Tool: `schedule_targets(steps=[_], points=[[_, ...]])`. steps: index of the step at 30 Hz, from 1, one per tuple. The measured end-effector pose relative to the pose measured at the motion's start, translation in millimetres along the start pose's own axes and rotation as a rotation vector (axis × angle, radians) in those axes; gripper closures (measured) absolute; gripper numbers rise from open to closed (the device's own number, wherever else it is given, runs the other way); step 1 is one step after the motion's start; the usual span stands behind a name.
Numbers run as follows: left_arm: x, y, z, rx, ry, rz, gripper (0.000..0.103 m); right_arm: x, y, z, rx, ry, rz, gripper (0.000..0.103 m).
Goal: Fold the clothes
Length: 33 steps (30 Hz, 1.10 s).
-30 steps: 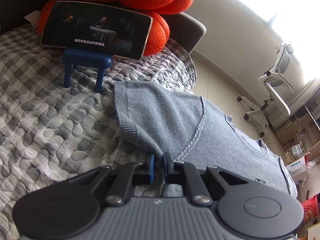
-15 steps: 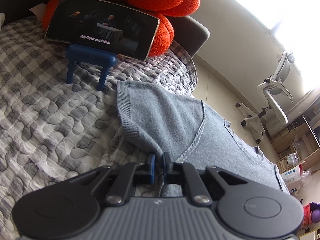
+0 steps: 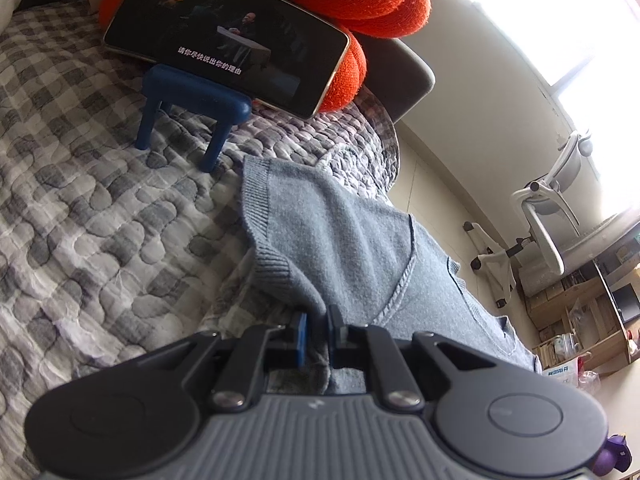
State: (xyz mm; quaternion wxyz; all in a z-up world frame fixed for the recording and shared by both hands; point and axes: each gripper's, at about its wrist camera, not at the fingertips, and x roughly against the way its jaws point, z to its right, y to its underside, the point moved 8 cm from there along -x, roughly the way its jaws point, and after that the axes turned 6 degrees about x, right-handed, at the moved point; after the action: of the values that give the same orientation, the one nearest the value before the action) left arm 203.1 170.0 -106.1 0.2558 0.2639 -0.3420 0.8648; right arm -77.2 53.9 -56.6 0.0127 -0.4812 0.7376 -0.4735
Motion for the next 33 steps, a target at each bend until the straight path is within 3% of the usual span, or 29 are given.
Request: schedule_targets(steps=[6,14,26,33], points=[[-3.7,-7.0,-4.3,0.029,0.019,0.012,0.092,4.8,-1.1,0.1,-0.045,-0.028,0.014,0.099],[13.5,-14.2,20.4,-0.07,0.079,0.086,0.095,14.2,-4.4,23.4,-0.297,-0.114,0.058,0.099],[27.3,9.3,109.2,-0.464,0.056,0.172,0.096,40.5,1.1,53.9,-0.532,-0.124,0.137,0.099],[9.7,61.8,168.8,-0.709,0.041,0.165,0.096,52.5,25.2,61.0,-0.58,-0.074,0.09,0.099]])
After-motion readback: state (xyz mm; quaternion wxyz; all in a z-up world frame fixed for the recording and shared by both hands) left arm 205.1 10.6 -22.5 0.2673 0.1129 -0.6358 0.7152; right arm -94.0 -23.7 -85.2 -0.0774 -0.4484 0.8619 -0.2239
